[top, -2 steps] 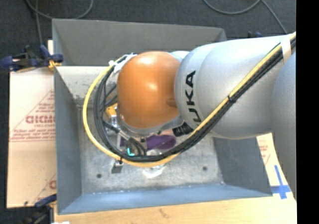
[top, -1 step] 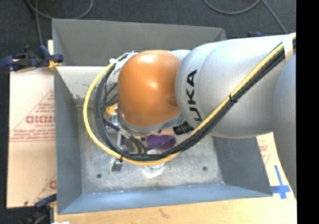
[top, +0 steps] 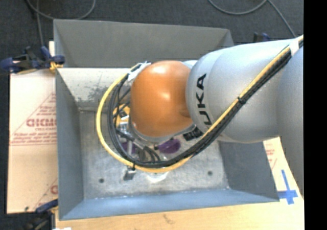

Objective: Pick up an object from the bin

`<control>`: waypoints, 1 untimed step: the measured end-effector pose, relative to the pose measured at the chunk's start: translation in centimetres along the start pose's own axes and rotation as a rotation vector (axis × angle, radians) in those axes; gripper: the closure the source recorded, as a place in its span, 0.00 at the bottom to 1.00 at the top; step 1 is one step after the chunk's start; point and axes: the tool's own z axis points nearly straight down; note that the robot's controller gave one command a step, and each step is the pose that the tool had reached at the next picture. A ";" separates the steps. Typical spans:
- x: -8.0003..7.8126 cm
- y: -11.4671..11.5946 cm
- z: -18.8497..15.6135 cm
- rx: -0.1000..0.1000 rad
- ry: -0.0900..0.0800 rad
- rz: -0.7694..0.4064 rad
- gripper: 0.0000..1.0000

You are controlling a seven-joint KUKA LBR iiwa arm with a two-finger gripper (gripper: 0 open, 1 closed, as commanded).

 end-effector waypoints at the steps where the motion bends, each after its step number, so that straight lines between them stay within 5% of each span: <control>1: 0.6 -4.0 4.0 0.006 0.011 -0.069 0.00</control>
Offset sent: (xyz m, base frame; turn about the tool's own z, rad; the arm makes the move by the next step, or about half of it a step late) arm -0.0002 -0.0511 -0.0290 -0.0029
